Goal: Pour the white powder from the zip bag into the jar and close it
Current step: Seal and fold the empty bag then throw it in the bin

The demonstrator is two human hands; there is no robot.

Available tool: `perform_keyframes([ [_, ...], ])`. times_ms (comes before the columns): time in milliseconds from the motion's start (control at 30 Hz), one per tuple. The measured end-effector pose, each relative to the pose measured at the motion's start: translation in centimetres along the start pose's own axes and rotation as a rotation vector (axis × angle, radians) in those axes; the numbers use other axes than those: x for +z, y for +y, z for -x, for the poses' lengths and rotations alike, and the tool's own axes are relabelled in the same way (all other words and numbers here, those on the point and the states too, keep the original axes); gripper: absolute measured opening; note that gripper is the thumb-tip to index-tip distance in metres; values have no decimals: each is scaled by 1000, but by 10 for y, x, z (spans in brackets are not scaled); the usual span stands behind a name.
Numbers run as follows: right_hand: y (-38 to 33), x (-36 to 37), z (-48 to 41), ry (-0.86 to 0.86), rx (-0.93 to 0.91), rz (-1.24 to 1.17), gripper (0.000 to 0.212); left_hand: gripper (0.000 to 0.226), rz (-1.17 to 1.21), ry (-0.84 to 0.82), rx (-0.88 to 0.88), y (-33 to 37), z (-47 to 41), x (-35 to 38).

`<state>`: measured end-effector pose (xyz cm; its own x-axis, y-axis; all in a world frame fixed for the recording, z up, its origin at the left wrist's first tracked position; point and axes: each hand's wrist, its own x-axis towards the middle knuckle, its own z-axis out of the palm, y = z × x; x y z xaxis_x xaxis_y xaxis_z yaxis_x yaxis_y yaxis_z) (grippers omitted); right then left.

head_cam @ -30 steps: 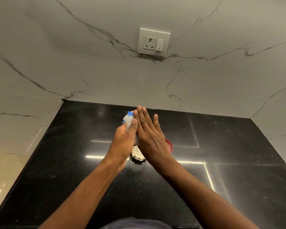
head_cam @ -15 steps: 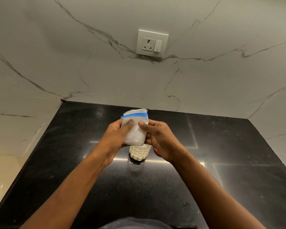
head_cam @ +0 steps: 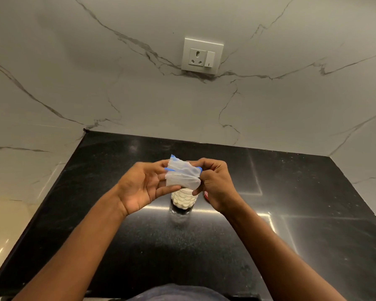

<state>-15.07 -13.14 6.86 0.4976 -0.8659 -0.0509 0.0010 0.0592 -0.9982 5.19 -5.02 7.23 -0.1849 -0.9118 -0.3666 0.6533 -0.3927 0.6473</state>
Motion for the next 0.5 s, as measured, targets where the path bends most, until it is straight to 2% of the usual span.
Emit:
perform_keyframes([
  [67,4,-5,0,-54,-104,133,42,62,75,-25,-45,-4,-2,-5],
  [133,7,-8,1,-115,-257,350,36,70,-65,57,-71,-11,-9,-1],
  [200,9,-9,1,-166,-414,568,34,62,-192,168,-34,-18,-14,6],
  [267,9,-10,0,-199,-472,640,36,43,-241,221,23,-21,-15,8],
  [300,10,-11,0,-198,-442,621,38,39,-249,233,43,-22,-13,8],
  [367,10,-14,2,-173,-260,455,40,43,-240,266,80,-22,-9,4],
  [433,11,-19,7,-178,25,56,32,47,-218,315,131,-25,-6,1],
  [500,13,-23,12,-216,222,-220,39,47,-236,354,192,-29,-2,0],
])
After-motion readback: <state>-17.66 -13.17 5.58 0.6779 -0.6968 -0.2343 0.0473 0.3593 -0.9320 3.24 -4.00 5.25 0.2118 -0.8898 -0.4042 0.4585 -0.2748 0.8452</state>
